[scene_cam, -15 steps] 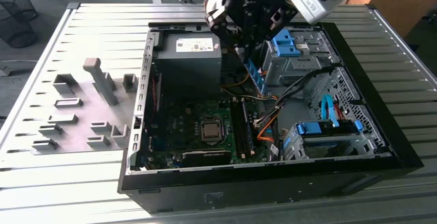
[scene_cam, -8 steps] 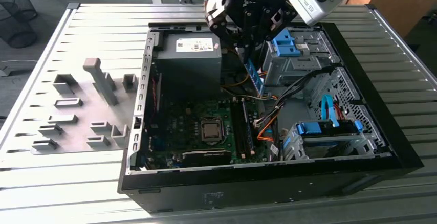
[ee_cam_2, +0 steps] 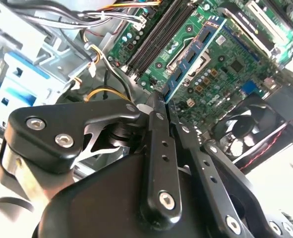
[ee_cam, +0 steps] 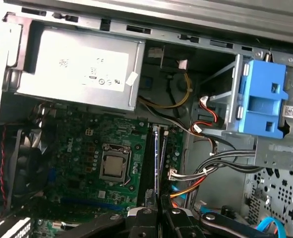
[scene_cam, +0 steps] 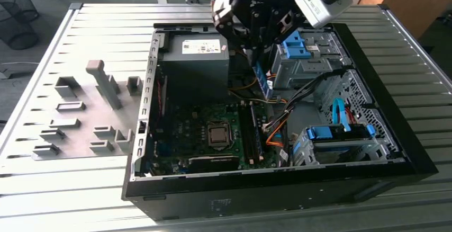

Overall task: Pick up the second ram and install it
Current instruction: 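Insert the second ram into the second slot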

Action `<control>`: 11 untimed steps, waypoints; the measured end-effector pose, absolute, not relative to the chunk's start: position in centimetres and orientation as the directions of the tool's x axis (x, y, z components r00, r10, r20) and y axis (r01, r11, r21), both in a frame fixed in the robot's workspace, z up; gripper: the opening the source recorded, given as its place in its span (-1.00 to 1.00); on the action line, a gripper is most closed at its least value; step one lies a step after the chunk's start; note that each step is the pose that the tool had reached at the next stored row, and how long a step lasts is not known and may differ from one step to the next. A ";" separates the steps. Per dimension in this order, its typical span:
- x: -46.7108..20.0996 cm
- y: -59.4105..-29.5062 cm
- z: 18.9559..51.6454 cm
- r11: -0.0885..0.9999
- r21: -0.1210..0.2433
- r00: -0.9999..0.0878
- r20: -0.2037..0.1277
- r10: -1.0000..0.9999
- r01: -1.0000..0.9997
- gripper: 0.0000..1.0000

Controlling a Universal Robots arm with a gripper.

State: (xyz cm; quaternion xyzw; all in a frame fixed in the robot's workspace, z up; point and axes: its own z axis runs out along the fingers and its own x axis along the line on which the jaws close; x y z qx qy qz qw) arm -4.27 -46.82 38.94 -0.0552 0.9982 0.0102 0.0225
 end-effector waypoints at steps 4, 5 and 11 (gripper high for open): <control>-4.3 -46.8 38.8 0.999 0.018 -0.998 -0.046 -0.036 -0.037 -0.73; -4.3 -46.8 38.8 1.000 0.018 -0.999 -0.046 -0.019 -0.019 -0.73; -4.3 -46.8 38.7 0.997 0.017 -0.996 -0.046 0.071 0.070 -0.73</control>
